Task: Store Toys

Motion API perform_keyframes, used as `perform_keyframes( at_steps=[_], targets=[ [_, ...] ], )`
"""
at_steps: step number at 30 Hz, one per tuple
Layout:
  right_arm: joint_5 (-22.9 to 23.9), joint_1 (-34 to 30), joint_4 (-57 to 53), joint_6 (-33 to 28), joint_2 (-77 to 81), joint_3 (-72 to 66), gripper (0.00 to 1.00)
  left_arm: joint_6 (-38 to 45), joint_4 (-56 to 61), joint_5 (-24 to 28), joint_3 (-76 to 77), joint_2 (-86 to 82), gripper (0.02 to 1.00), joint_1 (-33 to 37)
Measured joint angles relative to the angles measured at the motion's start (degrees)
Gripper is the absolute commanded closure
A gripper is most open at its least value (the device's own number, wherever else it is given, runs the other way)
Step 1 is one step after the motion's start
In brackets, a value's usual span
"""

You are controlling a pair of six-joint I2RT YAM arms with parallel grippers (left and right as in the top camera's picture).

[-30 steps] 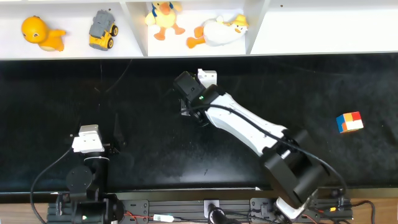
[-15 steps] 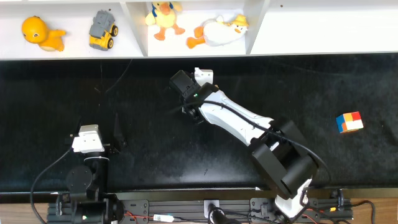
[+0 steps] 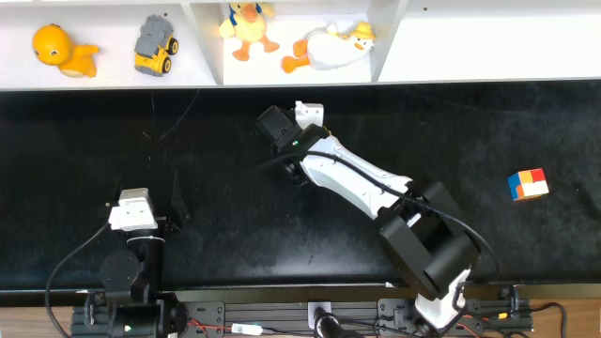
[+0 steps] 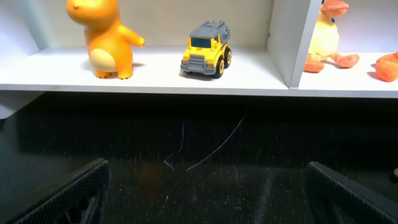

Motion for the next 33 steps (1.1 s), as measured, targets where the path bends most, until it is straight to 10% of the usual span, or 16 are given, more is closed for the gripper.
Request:
perform_keyframes(
  at_steps=[10, 17, 24, 33],
  targets=[
    [-0.11, -3.98, -0.66, -0.04, -25.9, -19.85, 0.956, 0.0, 0.0, 0.0, -0.02, 0.0, 0.02, 0.0],
    [1.92, -19.06, -10.95, -2.16, -50.51, -28.15, 0.956, 0.0, 0.04, 0.0, -0.02, 0.0, 0.02, -0.02],
    [-1.42, -36.52, -10.21, -21.42, -50.64, -26.36, 0.956, 0.0, 0.04, 0.0, -0.02, 0.0, 0.02, 0.0],
    [-5.38, -38.75, -6.08, -43.91, -29.62, -6.34, 0.956, 0.0, 0.04, -0.02, -0.04, 0.0, 0.02, 0.0]
  ],
)
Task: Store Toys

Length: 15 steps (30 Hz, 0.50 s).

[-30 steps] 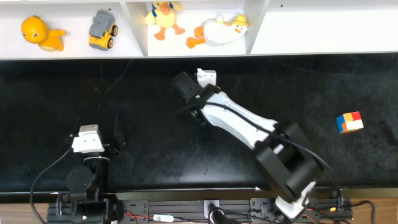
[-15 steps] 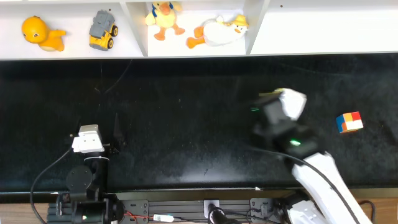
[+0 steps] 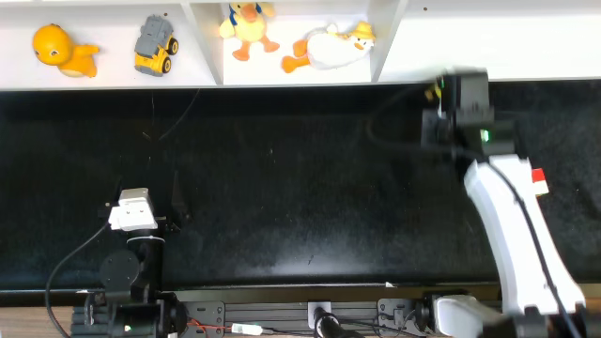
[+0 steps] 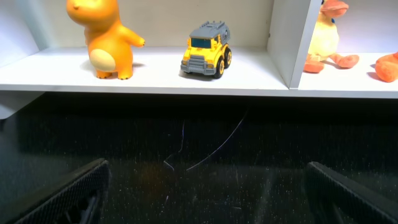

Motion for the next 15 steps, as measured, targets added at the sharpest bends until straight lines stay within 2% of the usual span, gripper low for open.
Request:
perform_keyframes(
  at_steps=[5, 12, 14, 15],
  targets=[
    [-1.27, 0.02, 1.05, -3.65, 11.56, 10.45, 0.958, 0.0, 0.0, 0.02, 0.0, 0.0, 0.02, 0.0],
    [-4.66, 1.01, 7.19, -4.98, 22.23, 17.27, 0.956, 0.0, 0.0, 0.02, 0.0, 0.0, 0.02, 0.0],
    [-5.53, 1.44, 8.44, -5.07, 23.67, 17.94, 0.921, 0.0, 0.0, 0.02, 0.0, 0.0, 0.02, 0.0],
    [-5.75, 1.62, 8.87, -5.11, 24.22, 18.12, 0.871, 0.0, 0.0, 0.02, 0.0, 0.0, 0.02, 0.0]
  ],
)
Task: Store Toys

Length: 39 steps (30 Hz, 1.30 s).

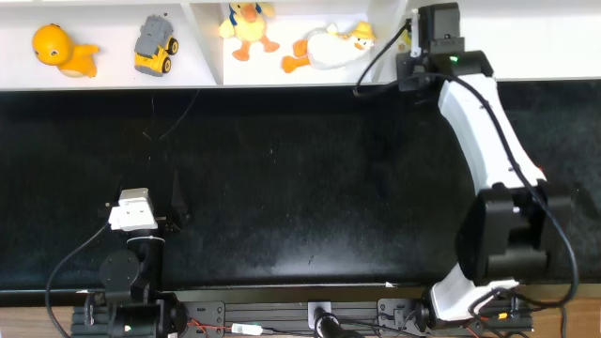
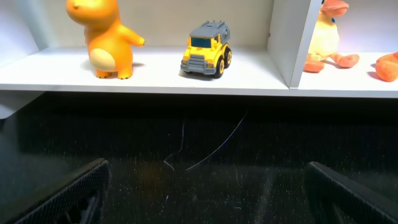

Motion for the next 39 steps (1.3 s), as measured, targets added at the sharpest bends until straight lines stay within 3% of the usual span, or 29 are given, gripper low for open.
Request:
perform_keyframes(
  at_steps=[3, 6, 9, 16, 27, 39],
  targets=[
    [-0.63, 0.22, 0.11, 0.09, 0.94, 0.07, 0.748, 0.0, 0.0, -0.02, 0.0, 0.0, 0.02, 0.0],
    [-0.85, 0.24, -0.68, 0.42, 1.09, 0.07, 0.546, 0.0, 0.0, -0.02, 0.0, 0.0, 0.02, 0.0],
    [-0.85, 0.24, -4.28, 0.44, 0.79, 0.42, 0.421, 0.0, 0.0, 0.0, 0.0, 0.0, 0.02, -0.02],
    [-0.79, 0.66, -15.52, 0.5, -8.15, -3.48, 0.018, 0.0, 0.0, 0.0, 0.0, 0.0, 0.02, 0.0],
    [-0.13, 0.59, -19.23, -0.09, -44.7, -28.59, 0.005, 0.0, 0.02, -0.02, 0.0, -0.02, 0.02, 0.0],
    [-1.07, 0.59, -18.86, -0.09, -61.16, -30.47, 0.005, 0.0, 0.02, -0.02, 0.0, 0.0, 0.02, 0.0]
  ],
)
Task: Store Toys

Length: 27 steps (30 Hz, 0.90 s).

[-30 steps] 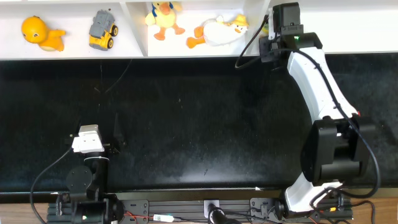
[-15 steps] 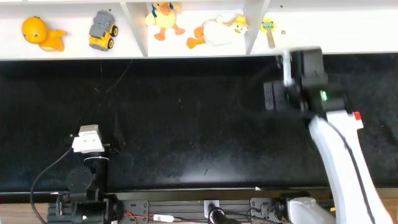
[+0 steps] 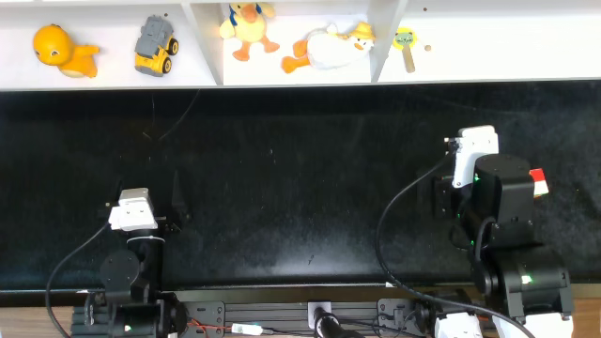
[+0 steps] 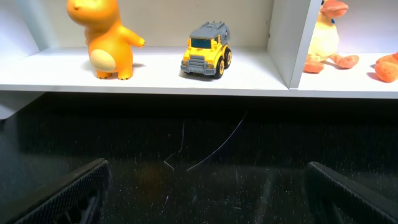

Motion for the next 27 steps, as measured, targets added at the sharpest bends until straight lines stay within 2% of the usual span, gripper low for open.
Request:
perform_keyframes(
  at_steps=[3, 8, 13, 16, 20, 24, 27],
  targets=[
    [-0.33, -1.44, 0.13, -0.66, 1.22, 0.0, 0.005, 0.0, 0.0, 0.02, 0.0, 0.0, 0.02, 0.0],
    [-0.2, -10.91, 1.38, -2.14, 7.69, 0.0, 0.003, 0.0, 0.0, 0.0, 0.0, 0.0, 0.02, 0.0],
    [0.07, -22.93, 6.05, -7.85, 17.75, -0.02, 0.003, 0.0, 0.0, 0.0, 0.0, 0.0, 0.023, 0.0],
    [-0.35, -28.87, 9.79, -13.62, 23.37, -0.04, 0.003, 0.0, 0.0, 0.0, 0.0, 0.0, 0.02, 0.0],
    [-3.91, -35.89, 13.35, -23.21, 27.96, -0.07, 0.005, 0.0, 0.0, 0.0, 0.0, 0.0, 0.023, 0.0],
    [-10.27, -41.9, 14.8, -30.42, 31.41, -0.07, 0.003, 0.0, 0.0, 0.0, 0.0, 0.0, 0.02, 0.0],
    [-12.72, -44.35, 17.75, -34.18, 33.9, -0.52, 0.003, 0.0, 0.0, 0.02, 0.0, 0.0, 0.02, 0.0]
  ],
)
